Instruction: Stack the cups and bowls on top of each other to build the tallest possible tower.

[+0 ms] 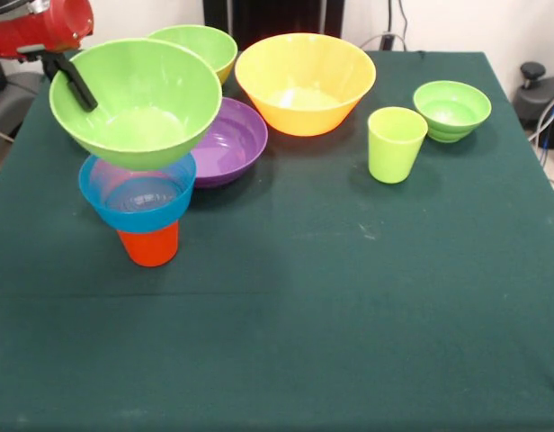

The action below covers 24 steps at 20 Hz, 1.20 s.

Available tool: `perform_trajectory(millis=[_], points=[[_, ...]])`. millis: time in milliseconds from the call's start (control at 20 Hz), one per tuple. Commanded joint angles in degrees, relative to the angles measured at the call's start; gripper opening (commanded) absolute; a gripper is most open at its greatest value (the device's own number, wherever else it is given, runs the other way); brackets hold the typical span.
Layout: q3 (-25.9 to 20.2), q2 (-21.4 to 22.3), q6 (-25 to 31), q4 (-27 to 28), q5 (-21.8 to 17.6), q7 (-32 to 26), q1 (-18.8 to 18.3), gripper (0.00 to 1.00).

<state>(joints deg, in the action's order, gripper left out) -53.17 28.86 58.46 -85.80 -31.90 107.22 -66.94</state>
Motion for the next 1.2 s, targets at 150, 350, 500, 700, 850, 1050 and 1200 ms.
perform_trajectory(millis=[150,350,500,700,850,1050,1200], points=[[1.7,1.7,-5.1,-6.9,-4.9,-11.4,0.9,0.00],[1.3,3.5,-3.2,-7.1,-3.4,-11.7,0.6,0.00],[1.3,3.5,-2.4,-6.3,-2.9,-12.2,0.6,0.00],[1.3,3.8,-1.5,-5.0,-2.5,-12.0,1.5,0.00],[1.7,3.6,-1.3,-4.0,-2.7,-11.7,2.2,0.00],[2.2,2.5,-1.1,-1.8,-3.4,-12.7,3.0,0.00],[2.4,1.6,-0.9,-0.7,-3.6,-13.4,3.2,0.00]])
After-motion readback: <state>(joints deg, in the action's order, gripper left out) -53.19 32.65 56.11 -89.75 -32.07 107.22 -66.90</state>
